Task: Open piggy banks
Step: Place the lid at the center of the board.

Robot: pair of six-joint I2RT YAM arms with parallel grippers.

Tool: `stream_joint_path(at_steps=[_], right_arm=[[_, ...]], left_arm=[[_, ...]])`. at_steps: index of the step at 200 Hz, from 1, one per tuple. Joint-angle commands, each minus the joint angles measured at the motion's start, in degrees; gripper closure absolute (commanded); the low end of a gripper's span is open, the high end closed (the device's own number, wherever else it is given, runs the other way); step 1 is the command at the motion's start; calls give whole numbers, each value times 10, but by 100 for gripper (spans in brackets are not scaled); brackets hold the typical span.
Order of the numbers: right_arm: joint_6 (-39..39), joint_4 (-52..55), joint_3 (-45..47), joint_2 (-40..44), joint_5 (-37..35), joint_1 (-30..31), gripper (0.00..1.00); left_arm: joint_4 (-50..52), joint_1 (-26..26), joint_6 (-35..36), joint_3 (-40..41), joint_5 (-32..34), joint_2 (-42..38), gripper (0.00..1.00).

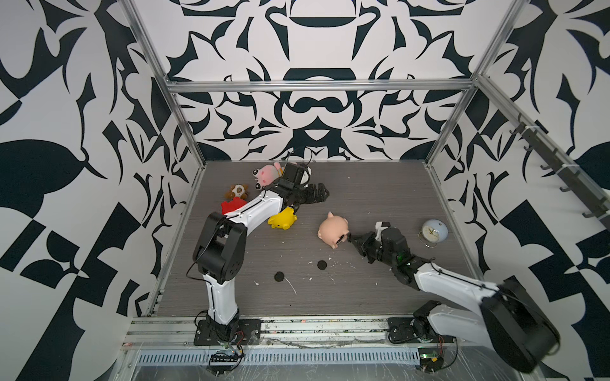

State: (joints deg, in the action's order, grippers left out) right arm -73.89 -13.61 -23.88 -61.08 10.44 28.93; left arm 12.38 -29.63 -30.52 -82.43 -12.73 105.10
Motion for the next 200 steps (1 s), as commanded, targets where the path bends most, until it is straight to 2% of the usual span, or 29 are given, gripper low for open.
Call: stream_joint_path(at_steps=[1,36,78,115,187,200], right_arm=[[191,337,-85,57,-62,-6,100],[296,487,-180,43,-85,-6,100],[400,589,-278,-55,-94,-5,100],[428,581,-303,-134,-97,14,100],[407,475,-273,-247,-146,76,100],[404,465,-269,-256,-148,79,95]], left_arm=[[59,15,18,-8,60,-34,1],[81,44,12,24,119,-76,1],[111,78,21,74,235,-128,1],[111,128,26,146,314,-189,1],[86,213,7,247,333,-269,1],[83,222,8,255,336,-276,1]])
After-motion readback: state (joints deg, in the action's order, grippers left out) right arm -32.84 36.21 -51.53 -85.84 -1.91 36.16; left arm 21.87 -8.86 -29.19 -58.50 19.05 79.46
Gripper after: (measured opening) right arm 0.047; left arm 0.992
